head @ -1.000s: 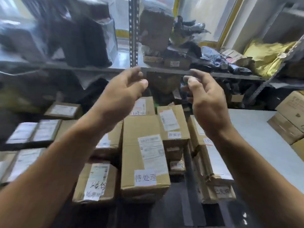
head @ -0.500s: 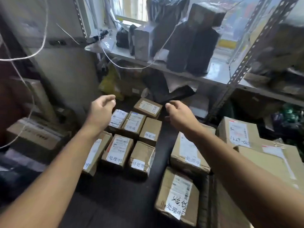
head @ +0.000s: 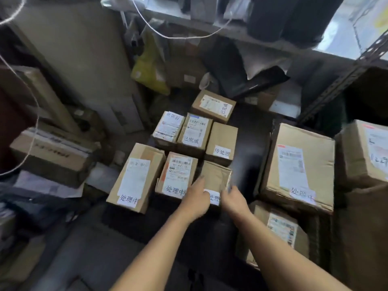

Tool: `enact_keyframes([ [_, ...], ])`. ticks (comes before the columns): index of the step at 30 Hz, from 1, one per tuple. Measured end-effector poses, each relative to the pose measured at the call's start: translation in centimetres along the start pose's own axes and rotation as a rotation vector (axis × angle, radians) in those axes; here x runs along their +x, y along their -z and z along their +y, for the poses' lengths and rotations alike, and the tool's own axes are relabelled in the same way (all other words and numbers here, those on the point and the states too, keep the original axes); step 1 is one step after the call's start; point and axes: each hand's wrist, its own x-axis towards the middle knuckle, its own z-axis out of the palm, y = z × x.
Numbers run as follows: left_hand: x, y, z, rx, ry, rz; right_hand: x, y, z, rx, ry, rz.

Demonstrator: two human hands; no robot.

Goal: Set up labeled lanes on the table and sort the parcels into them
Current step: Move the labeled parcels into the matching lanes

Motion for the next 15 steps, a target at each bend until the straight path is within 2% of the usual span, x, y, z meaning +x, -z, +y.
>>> enact_keyframes([
  [4, 1.0, -0.5, 0.2, 0.041, 0.027, 0.052, 0.8, -0.8, 0.7, 0.032, -0.054, -0.021],
  [11, 1.2, 0.3, 0.8, -0.015, 0.105, 0.011, -0.8, -0.5, -0.1, 0.118, -0.076, -0.022],
  [15, -0.2, 1.0, 0.8, 0.003, 0.054, 0.044, -2.8, 0.6, 0.3, 0.176, -0.035, 0.016],
])
